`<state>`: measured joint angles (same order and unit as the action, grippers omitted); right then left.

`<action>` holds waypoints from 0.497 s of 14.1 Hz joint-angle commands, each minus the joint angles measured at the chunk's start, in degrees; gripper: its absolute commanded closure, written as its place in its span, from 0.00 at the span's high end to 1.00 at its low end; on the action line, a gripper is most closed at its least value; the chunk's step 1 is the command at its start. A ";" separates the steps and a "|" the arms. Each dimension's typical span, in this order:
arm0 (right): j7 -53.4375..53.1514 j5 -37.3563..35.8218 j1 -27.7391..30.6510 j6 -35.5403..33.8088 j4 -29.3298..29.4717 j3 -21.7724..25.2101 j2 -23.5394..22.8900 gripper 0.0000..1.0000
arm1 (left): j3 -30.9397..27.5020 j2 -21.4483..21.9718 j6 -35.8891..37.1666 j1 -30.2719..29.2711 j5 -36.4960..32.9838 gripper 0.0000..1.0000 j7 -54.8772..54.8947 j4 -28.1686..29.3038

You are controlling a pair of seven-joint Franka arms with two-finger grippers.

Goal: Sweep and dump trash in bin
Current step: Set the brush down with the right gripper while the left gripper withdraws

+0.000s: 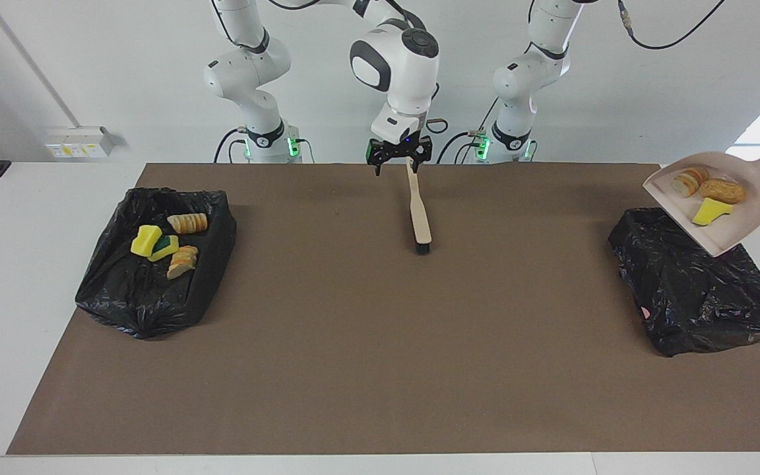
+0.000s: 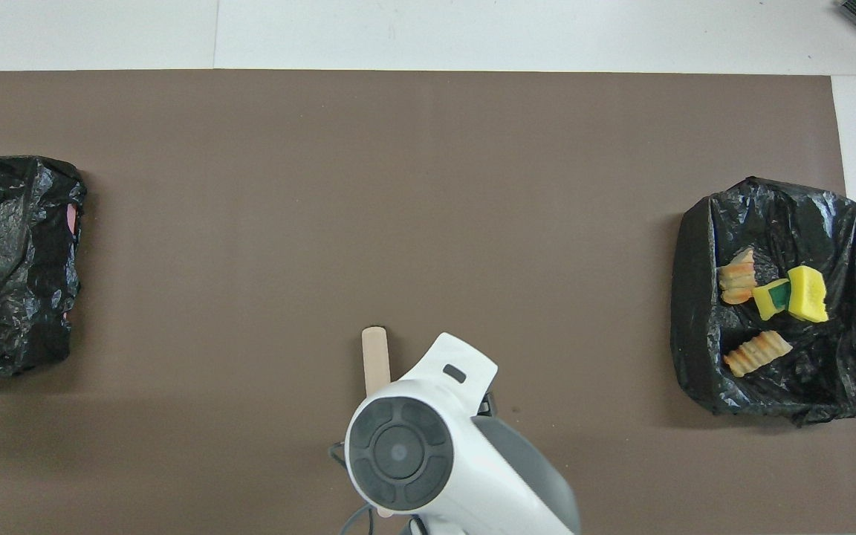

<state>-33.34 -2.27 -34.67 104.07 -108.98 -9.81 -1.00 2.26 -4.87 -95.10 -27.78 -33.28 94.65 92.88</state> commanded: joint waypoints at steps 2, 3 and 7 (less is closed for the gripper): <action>14.93 -0.71 7.49 -7.29 7.27 -0.21 0.21 1.00 | -0.42 -3.12 -2.98 0.71 -4.50 0.00 0.28 -3.23; 18.62 -0.63 9.95 -8.52 8.50 -0.29 0.74 1.00 | -0.42 -3.39 -4.12 0.71 -5.64 0.00 0.28 -3.66; 35.85 -0.80 19.71 -12.74 13.61 -0.12 0.92 1.00 | -0.42 -6.90 -7.72 1.49 -7.49 0.00 0.10 -8.04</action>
<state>-4.22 -2.30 -19.17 93.74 -98.04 -9.25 0.16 2.24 -8.46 -101.20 -27.39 -39.05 94.65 89.82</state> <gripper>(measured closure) 0.000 0.678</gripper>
